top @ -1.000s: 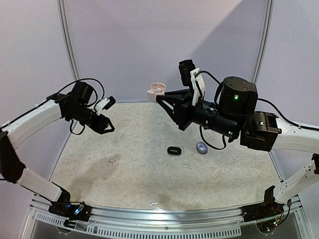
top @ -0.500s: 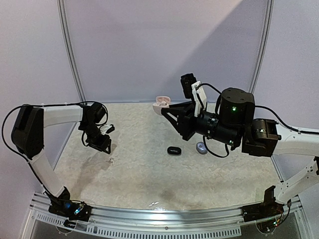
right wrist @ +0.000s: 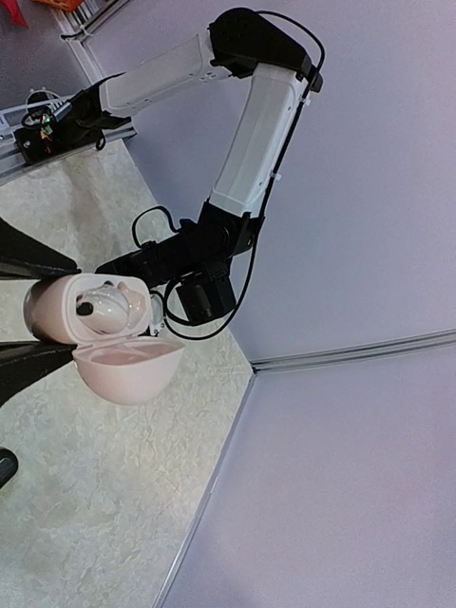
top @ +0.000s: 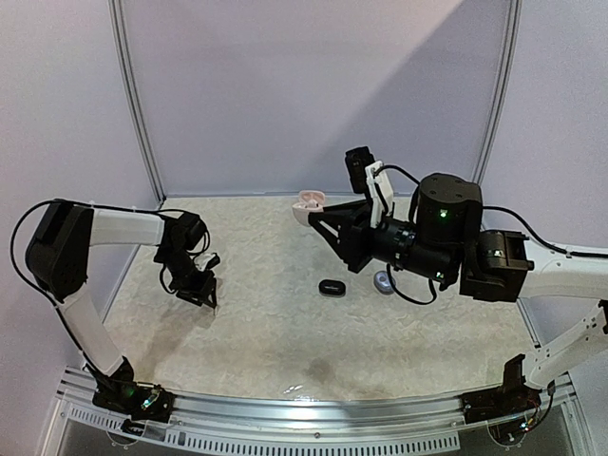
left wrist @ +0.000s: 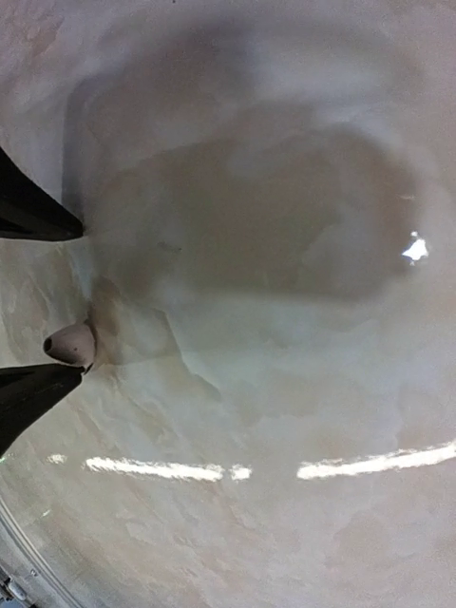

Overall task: Insert the wireless bluetooth earbuds into the charging case
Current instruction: Pick up the left earbud from the center of the board.

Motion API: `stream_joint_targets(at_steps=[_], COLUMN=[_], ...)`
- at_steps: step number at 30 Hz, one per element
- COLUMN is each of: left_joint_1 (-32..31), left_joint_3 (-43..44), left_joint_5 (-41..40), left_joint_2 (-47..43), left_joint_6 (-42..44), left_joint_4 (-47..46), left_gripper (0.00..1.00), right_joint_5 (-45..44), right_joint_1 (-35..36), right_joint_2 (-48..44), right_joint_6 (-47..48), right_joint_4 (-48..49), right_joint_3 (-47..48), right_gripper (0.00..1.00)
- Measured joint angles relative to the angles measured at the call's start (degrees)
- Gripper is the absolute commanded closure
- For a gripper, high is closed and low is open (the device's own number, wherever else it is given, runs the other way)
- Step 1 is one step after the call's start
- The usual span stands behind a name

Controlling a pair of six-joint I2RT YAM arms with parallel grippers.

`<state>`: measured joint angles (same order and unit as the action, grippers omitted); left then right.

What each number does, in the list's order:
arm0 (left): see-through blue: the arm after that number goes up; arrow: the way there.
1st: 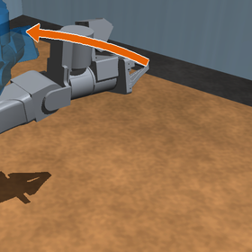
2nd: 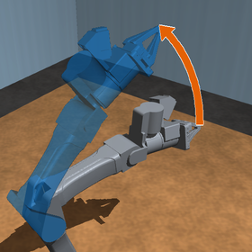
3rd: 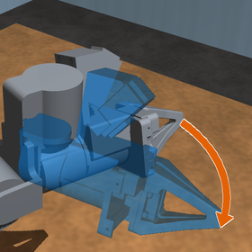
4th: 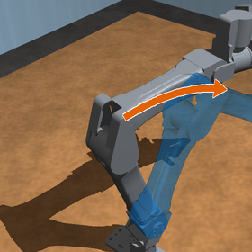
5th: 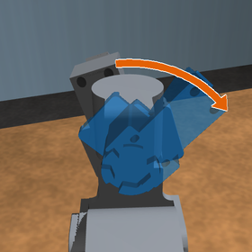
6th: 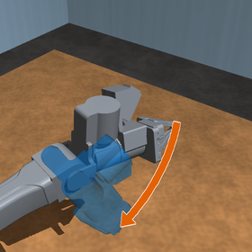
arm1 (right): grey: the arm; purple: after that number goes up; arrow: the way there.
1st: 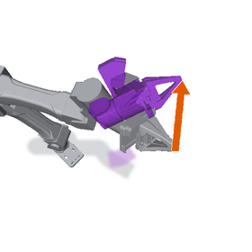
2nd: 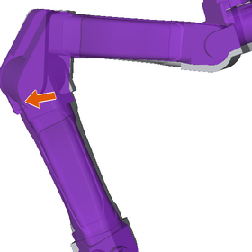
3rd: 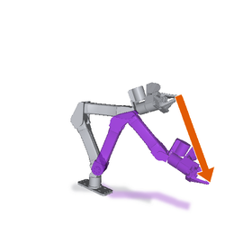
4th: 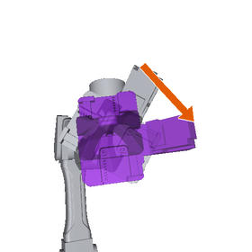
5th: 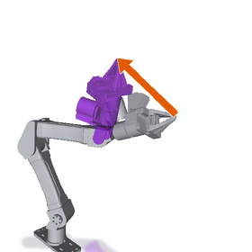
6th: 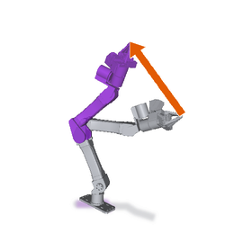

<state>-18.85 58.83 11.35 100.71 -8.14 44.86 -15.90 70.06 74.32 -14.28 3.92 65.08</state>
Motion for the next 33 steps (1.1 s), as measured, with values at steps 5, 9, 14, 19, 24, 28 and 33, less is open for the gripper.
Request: stream_joint_targets(at_steps=[5,9,14,19,24,28,33], left_joint_1=[0.00,-0.02,-0.26,-1.07,-1.53,-1.77,-1.84], left_joint_3=[0.15,0.15,-0.76,-1.31,-2.05,-2.89,-3.13], left_joint_5=[0.35,0.70,1.22,1.40,1.42,1.22,0.96], left_joint_2=[0.66,0.72,0.24,0.04,-0.55,-1.16,-1.36], left_joint_6=[-0.81,-1.36,-1.75,-2.01,-2.05,-2.25,-2.40], left_joint_4=[-1.05,-1.51,-2.69,-3.48,-4.09,-4.66,-4.98], left_gripper=[0.61,0.67,0.75,0.76,0.80,0.81,0.90], right_joint_5=[0.00,0.00,0.02,0.02,0.02,0.02,0.02], right_joint_1=[0.00,0.00,0.00,0.00,0.00,0.00,0.00], right_joint_2=[0.00,0.00,0.00,0.00,0.00,-0.02,-0.02], right_joint_6=[-0.07,-0.09,-0.11,-0.11,-0.26,-0.50,-0.46], right_joint_4=[0.04,0.20,0.37,0.42,0.46,0.44,0.44], right_joint_3=[-0.22,-0.42,-1.05,-1.20,-1.31,-1.81,-1.95], right_gripper=[1.00,1.00,1.00,1.00,1.00,1.00,1.00])
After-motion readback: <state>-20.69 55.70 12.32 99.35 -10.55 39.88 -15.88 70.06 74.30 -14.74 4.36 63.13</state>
